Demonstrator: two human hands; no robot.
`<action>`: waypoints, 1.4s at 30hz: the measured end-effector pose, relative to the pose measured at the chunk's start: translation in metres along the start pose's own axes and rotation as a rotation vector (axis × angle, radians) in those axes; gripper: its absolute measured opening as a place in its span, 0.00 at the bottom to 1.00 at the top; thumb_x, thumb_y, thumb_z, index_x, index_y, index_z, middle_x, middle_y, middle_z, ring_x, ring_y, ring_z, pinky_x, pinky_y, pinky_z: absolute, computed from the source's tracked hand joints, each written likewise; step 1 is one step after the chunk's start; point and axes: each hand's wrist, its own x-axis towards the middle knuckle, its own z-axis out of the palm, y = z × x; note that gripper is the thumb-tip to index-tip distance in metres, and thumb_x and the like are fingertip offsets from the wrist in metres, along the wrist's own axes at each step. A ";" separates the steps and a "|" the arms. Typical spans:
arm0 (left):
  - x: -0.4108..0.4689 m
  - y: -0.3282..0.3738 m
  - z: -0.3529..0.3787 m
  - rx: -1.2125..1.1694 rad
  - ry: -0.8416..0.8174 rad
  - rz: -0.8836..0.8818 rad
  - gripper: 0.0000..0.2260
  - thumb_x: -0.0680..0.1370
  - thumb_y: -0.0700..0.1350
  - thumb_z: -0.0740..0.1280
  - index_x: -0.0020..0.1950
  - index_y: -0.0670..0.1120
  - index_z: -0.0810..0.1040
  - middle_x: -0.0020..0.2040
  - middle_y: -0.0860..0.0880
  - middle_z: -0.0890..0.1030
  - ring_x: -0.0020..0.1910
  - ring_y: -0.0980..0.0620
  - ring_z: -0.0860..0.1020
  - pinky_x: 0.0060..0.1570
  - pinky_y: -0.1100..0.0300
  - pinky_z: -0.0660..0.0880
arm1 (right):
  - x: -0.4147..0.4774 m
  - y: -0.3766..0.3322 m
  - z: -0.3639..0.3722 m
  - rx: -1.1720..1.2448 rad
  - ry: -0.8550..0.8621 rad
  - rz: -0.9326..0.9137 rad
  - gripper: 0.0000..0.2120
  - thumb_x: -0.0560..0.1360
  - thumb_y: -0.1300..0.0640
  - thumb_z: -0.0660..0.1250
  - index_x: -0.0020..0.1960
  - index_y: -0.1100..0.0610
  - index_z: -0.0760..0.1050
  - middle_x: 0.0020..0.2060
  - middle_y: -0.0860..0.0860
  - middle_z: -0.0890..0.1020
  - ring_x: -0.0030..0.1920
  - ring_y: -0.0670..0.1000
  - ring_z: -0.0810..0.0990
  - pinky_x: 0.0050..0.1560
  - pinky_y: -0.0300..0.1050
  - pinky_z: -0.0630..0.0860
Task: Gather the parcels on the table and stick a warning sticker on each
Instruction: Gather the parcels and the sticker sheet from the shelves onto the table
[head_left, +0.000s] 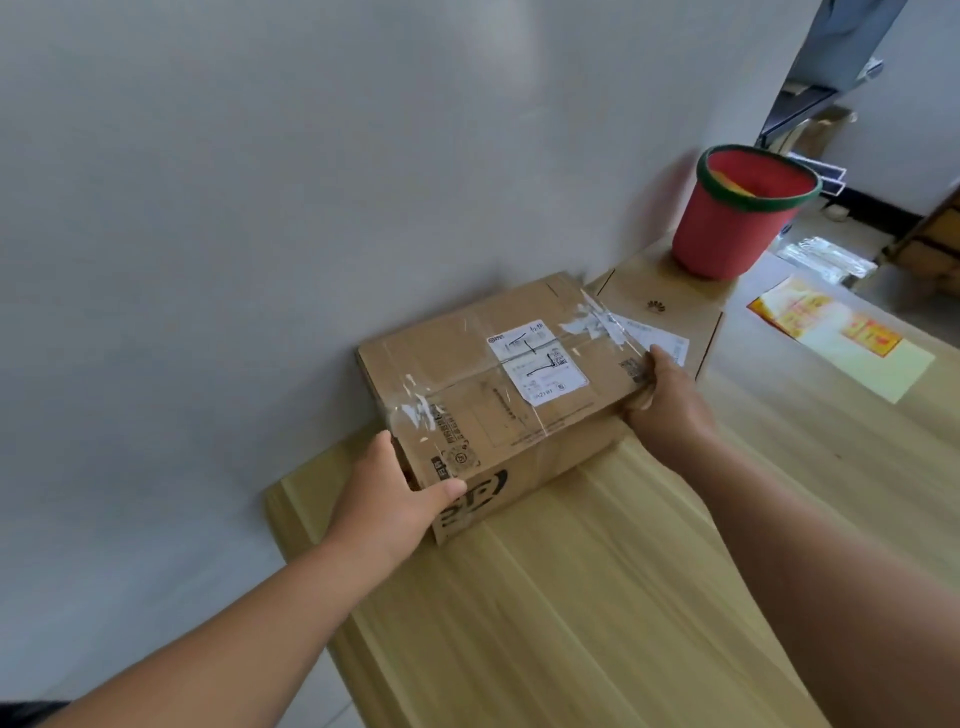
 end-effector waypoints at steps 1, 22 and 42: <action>0.004 0.004 0.003 -0.012 -0.012 0.004 0.26 0.65 0.57 0.76 0.58 0.53 0.70 0.53 0.55 0.79 0.51 0.54 0.78 0.50 0.54 0.76 | 0.007 -0.002 -0.001 0.004 0.017 0.010 0.34 0.74 0.62 0.66 0.75 0.55 0.56 0.70 0.55 0.67 0.67 0.57 0.68 0.61 0.50 0.69; -0.048 -0.016 -0.101 0.362 0.154 0.301 0.41 0.74 0.62 0.65 0.78 0.48 0.48 0.74 0.46 0.60 0.72 0.46 0.61 0.67 0.54 0.63 | -0.089 -0.106 0.003 -0.161 0.019 -0.256 0.31 0.78 0.44 0.61 0.77 0.51 0.56 0.77 0.49 0.55 0.76 0.54 0.56 0.72 0.56 0.60; -0.432 -0.327 -0.460 0.709 0.846 -0.062 0.31 0.75 0.64 0.60 0.74 0.48 0.62 0.70 0.49 0.68 0.70 0.48 0.65 0.68 0.48 0.64 | -0.583 -0.450 0.149 -0.197 -0.267 -1.326 0.24 0.79 0.46 0.61 0.72 0.52 0.66 0.71 0.49 0.69 0.70 0.50 0.67 0.67 0.43 0.64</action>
